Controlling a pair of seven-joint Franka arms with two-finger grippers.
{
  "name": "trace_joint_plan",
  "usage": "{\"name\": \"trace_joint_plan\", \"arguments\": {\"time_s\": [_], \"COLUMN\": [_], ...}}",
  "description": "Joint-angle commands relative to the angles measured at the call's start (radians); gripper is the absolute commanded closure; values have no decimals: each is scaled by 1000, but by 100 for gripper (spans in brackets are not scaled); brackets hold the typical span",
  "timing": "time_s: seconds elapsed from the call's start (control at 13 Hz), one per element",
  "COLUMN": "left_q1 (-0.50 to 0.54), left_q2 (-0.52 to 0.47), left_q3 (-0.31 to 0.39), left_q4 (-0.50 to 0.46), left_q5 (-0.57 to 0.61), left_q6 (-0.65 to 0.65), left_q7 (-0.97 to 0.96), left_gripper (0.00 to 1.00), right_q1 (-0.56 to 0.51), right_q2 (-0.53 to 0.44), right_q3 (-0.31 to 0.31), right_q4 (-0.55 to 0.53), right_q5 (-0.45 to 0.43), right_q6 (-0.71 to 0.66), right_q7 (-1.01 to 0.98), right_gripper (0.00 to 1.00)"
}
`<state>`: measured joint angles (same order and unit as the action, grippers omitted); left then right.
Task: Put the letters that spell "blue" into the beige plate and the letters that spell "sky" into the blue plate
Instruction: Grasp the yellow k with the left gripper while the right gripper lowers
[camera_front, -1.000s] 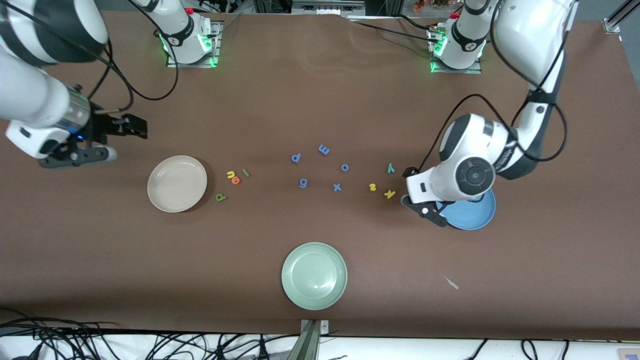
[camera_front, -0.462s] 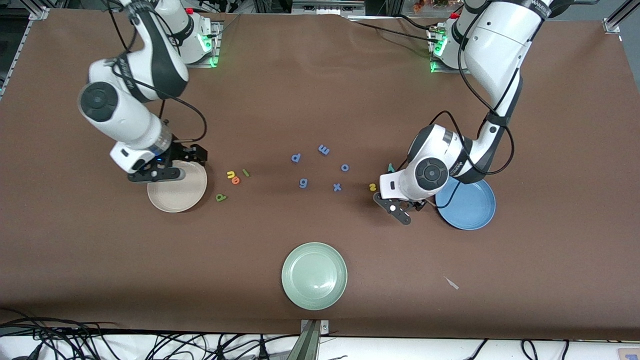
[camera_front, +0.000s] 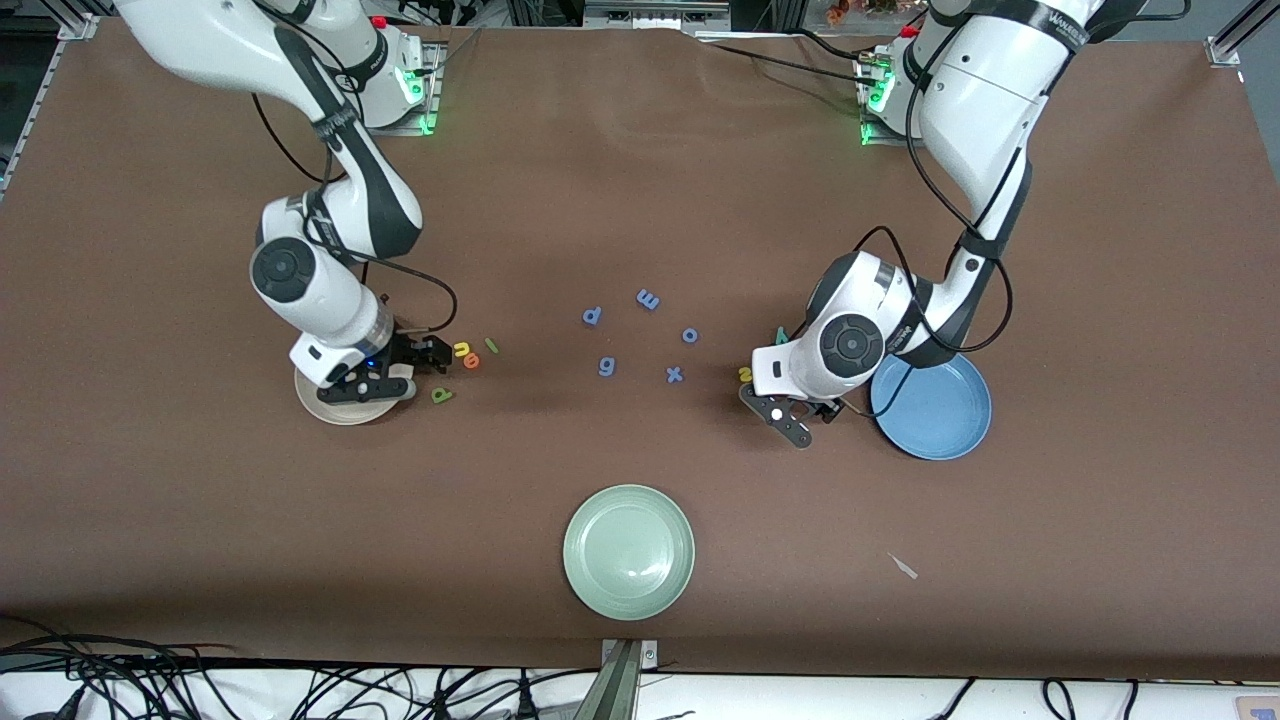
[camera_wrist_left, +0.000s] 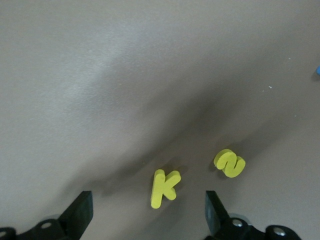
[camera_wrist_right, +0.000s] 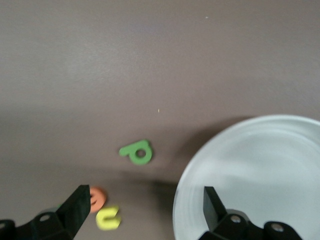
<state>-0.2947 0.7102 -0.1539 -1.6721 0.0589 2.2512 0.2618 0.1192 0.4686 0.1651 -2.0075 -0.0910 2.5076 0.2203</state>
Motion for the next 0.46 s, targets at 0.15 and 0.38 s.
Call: {"name": "trace_joint_plan", "arguments": {"time_s": [0.15, 0.38], "left_q1": [-17, -20], "left_q2": [20, 26], "left_q3": [7, 7], "left_q4": [-3, -5], "left_q5": [25, 38], "left_q6": [37, 37], "left_q7": [2, 2], "left_gripper": [20, 53], "right_q1": [45, 60], "right_q2": [113, 145], "right_q3": [5, 4], "right_q4": [144, 167], "right_q5": [-33, -35], "right_q6": [-7, -4], "right_q7": [8, 19], "right_gripper": [1, 1]}}
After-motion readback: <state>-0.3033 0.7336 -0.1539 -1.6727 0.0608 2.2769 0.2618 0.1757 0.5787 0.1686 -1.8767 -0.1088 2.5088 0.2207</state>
